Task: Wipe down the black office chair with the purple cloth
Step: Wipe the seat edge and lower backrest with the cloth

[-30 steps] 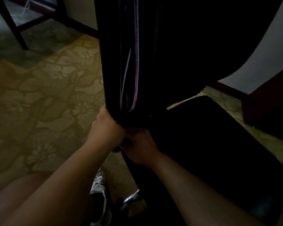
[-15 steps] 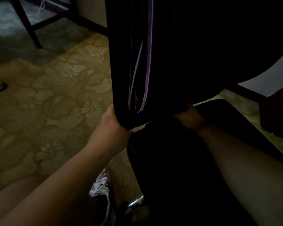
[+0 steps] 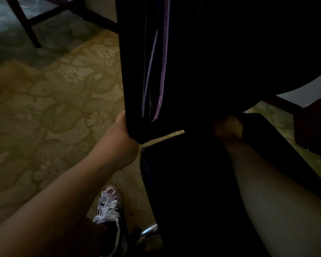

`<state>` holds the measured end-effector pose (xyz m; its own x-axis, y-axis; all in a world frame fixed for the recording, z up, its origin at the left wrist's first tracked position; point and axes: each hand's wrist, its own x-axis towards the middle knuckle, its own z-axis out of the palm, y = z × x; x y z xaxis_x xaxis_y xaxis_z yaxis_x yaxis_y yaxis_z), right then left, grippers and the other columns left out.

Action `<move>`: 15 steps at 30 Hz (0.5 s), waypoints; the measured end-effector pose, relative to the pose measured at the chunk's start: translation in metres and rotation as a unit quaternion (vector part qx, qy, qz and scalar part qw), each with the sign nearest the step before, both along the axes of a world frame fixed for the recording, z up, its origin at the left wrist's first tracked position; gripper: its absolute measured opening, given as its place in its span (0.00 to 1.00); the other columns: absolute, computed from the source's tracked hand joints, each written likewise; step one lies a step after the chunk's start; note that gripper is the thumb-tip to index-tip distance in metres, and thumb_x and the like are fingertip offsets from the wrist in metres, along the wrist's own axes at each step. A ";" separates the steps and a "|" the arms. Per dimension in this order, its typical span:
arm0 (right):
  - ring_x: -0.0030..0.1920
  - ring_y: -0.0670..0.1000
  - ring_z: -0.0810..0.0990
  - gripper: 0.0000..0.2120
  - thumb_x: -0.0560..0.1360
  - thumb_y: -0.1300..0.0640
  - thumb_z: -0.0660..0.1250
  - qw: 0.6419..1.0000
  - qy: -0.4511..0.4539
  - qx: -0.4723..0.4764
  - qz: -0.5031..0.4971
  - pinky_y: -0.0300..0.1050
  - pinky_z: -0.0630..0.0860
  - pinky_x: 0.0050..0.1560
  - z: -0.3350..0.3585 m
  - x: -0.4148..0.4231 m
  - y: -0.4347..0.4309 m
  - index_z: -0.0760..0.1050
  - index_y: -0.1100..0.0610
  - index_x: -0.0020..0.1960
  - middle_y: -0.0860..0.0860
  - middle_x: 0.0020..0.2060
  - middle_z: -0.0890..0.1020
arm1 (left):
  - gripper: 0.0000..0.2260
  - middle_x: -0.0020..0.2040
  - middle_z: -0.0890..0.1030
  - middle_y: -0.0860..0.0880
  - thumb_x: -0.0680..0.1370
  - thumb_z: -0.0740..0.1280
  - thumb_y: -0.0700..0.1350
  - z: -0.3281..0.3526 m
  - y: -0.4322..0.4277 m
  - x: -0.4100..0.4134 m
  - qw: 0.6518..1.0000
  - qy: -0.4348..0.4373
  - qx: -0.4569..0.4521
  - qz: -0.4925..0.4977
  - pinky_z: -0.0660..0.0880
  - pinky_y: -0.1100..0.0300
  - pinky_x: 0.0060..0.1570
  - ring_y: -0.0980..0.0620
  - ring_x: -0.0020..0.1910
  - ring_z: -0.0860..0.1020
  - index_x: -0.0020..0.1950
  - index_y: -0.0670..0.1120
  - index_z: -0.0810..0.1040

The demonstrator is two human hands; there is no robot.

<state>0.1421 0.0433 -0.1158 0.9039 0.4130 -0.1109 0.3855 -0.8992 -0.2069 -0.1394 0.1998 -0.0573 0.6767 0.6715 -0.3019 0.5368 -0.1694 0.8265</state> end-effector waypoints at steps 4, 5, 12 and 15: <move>0.53 0.60 0.81 0.16 0.78 0.52 0.58 0.997 0.003 0.003 0.073 0.47 0.75 0.52 0.003 -0.092 0.034 0.81 0.61 0.49 0.60 0.50 0.83 | 0.26 0.57 0.76 0.54 0.75 0.64 0.36 0.003 -0.004 0.003 1.000 -0.014 0.003 -0.001 0.77 0.50 0.56 0.52 0.56 0.76 0.70 0.55 0.65; 0.52 0.58 0.81 0.17 0.77 0.50 0.57 0.994 -0.015 0.001 0.104 0.47 0.74 0.52 0.001 -0.113 0.041 0.81 0.59 0.47 0.57 0.48 0.83 | 0.27 0.59 0.76 0.54 0.74 0.65 0.37 0.004 -0.005 0.004 1.000 -0.016 -0.001 0.003 0.76 0.51 0.56 0.53 0.57 0.75 0.70 0.54 0.65; 0.48 0.57 0.81 0.16 0.75 0.48 0.58 0.957 -0.050 0.085 0.273 0.49 0.72 0.51 -0.006 -0.168 0.031 0.82 0.54 0.45 0.53 0.45 0.84 | 0.31 0.60 0.73 0.46 0.61 0.67 0.54 -0.015 -0.006 0.008 0.999 -0.033 0.010 -0.001 0.82 0.48 0.47 0.46 0.55 0.79 0.64 0.53 0.70; 0.56 0.56 0.79 0.09 0.75 0.51 0.66 0.889 0.001 0.137 0.437 0.50 0.70 0.58 -0.001 -0.180 0.024 0.81 0.51 0.53 0.51 0.55 0.82 | 0.35 0.62 0.72 0.48 0.61 0.68 0.52 0.003 -0.013 0.006 0.999 -0.041 -0.006 0.012 0.81 0.46 0.50 0.48 0.57 0.77 0.68 0.52 0.66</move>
